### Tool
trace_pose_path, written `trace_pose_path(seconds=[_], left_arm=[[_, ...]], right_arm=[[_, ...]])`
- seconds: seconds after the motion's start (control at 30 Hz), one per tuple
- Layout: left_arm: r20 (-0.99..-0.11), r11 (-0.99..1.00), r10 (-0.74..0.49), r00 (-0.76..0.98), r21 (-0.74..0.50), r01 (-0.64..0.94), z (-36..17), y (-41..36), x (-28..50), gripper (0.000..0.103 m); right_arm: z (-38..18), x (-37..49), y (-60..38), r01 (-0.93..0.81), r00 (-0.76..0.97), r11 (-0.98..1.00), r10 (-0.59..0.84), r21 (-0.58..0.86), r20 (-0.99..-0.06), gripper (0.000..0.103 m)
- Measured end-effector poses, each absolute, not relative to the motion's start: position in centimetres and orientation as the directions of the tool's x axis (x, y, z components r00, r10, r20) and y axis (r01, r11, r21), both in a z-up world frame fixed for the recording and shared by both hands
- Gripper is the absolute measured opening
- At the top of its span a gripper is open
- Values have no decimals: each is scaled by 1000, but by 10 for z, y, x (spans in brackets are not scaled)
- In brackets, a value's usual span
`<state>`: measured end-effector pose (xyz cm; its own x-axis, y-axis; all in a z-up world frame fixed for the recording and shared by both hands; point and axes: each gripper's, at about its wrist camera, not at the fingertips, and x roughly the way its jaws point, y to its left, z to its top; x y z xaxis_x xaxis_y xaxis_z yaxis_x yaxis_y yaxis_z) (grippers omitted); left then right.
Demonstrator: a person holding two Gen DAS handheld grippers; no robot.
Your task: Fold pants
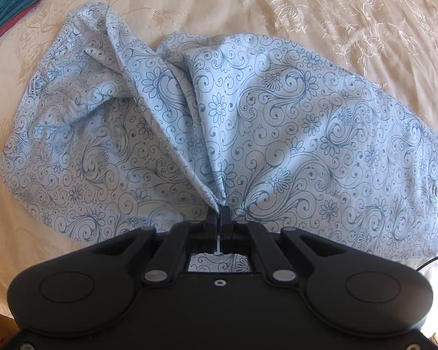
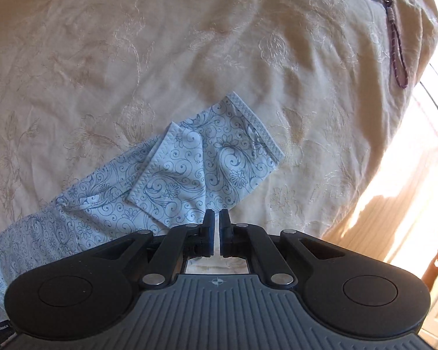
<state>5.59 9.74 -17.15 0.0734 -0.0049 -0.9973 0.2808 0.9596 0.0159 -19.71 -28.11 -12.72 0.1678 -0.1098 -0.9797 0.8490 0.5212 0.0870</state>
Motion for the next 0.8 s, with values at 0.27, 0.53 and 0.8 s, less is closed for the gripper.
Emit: trace_pose_path(seconds=[0.27,0.53,0.8], left_arm=[[-998,970,1,66,17,241,-188,95,47,3],[-997,985,22,77,35,169,-195,92,48,3],[-994,990,57,95,69,125,-188,85,40,3]], right_arm=[[-150,-149,-292,856,255,475,-44,204,-966,16],[-175,-129,-304,885,148,450,-22,123,-989,16],[-161,-145,-310,825,182,551,-46,127,-982,9]])
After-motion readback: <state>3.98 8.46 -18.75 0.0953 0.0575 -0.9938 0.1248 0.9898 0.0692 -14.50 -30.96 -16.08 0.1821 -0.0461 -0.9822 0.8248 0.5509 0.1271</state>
